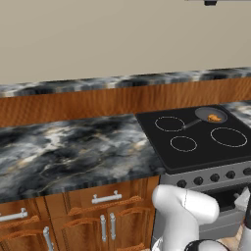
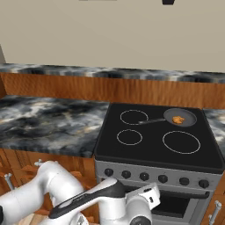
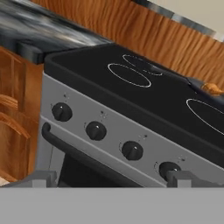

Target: Pick the croissant and place it on the pan. Then turn on the stove to warm the croissant.

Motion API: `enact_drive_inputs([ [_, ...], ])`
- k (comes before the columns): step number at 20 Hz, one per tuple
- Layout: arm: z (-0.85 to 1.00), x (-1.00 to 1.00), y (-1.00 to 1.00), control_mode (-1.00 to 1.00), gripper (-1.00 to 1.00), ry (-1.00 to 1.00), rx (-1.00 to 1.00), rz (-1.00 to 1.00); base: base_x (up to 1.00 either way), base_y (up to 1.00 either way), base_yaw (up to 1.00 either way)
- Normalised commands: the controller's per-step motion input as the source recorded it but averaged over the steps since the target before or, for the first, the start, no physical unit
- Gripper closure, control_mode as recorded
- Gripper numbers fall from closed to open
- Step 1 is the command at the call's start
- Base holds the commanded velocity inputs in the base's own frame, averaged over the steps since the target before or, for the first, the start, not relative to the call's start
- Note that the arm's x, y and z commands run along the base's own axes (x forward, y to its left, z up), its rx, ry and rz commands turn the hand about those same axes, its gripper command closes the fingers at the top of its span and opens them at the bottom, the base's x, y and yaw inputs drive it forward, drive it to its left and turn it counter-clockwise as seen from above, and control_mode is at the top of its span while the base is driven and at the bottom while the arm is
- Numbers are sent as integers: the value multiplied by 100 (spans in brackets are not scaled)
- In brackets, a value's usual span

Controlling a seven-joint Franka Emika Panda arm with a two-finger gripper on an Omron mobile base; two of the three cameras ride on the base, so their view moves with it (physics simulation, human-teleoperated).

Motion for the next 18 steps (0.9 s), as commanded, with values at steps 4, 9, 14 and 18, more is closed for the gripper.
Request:
enact_drive_inputs([
  [4, -11, 18, 0, -100, -100, 0, 0, 0, 0, 0, 0],
  [9, -13, 27, 0, -100, -100, 0, 0, 0, 0, 0, 0],
  [14, -15, 28, -8, -100, -100, 0, 0, 0, 0, 0, 0],
  [18, -16, 26, -15, -100, -100, 0, 0, 0, 0, 0, 0],
])
